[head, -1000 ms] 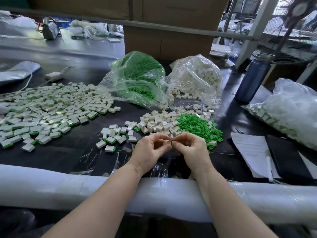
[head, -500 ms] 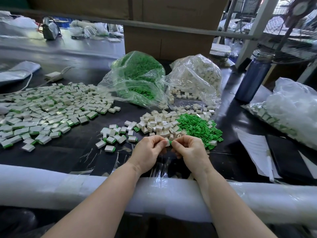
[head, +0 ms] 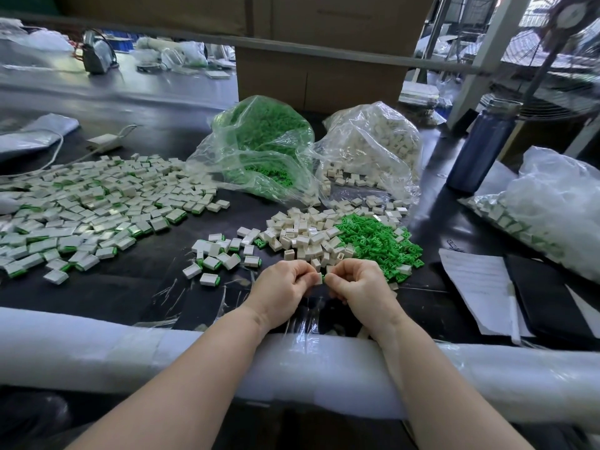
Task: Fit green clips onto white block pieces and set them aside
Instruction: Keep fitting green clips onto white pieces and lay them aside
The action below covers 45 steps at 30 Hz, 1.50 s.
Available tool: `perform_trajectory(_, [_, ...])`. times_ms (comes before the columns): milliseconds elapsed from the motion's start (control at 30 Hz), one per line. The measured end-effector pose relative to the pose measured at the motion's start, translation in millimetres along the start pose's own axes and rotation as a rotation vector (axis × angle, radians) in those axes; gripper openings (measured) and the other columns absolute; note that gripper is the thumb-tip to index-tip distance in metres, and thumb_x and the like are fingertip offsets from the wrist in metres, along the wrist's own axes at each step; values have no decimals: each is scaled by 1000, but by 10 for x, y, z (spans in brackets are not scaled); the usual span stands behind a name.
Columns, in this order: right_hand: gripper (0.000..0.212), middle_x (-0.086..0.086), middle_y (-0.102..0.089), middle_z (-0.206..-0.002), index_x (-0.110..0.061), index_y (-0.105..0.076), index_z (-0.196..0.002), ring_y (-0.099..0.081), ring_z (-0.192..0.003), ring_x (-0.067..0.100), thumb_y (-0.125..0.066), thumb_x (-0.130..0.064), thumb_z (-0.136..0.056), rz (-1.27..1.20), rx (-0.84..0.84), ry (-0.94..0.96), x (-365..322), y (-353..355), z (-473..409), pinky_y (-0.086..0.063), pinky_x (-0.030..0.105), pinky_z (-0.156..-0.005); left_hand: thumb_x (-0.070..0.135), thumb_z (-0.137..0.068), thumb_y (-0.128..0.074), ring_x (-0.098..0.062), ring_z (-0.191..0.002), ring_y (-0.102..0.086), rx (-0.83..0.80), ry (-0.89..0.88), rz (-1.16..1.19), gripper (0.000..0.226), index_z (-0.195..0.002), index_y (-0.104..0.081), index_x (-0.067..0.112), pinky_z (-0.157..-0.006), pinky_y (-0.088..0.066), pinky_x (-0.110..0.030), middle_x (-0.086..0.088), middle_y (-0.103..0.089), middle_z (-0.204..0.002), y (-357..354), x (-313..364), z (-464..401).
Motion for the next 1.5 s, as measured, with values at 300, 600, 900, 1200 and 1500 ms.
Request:
perform_trajectory(300, [26,-2,-55,-52,-15,-59,-61,-45,-44,3,-64,-3,-84,5,-30,-6,-20,12,15,-37,14,-47,26,-92,-56,-8,-69,-51,-18,-27,-47,14,-83,-66,22,-70,-41,-26,13,-56,-67,6,-6,14])
perform_trajectory(600, [24,-8,-53,-49,-16,-60,-63,-45,-43,0,-62,-7,-86,-68,9,-5,-24,-16,6,-37,15,-47,22,-93,-53,-12,-73,-54,26,0,104,14,-84,-64,21,-79,-47,-35,6,-61,-73,-2,8,-1])
perform_trajectory(900, [25,-1,-53,-53,-15,-58,-61,-46,-52,11,-62,-4,-84,12,-29,-18,-52,2,34,-38,24,-54,23,-92,-55,-8,-64,-48,-16,1,19,18,-76,-60,25,-68,-40,-26,12,-54,-62,-11,9,16])
perform_trajectory(1200, [27,-5,-53,-51,-18,-57,-59,-48,-53,12,-63,-4,-82,99,-54,-4,-41,-5,24,-41,29,-59,23,-93,-53,-9,-68,-49,-45,-26,-77,16,-78,-58,26,-63,-35,-21,11,-53,-64,-18,22,26])
perform_trajectory(1500, [20,2,-56,-58,-11,-60,-69,-48,-51,9,-62,3,-83,-158,46,42,-68,-17,20,-41,15,-47,20,-92,-56,-16,-81,-60,52,-49,116,12,-93,-68,15,-82,-48,-32,-1,-67,-84,-41,21,-3])
Point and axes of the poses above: each hand's wrist, its own z-axis away from the middle knuckle, its own y-axis out of the back of the hand, x = y × z, the point moved 2 cm from there along -z, towards the middle knuckle
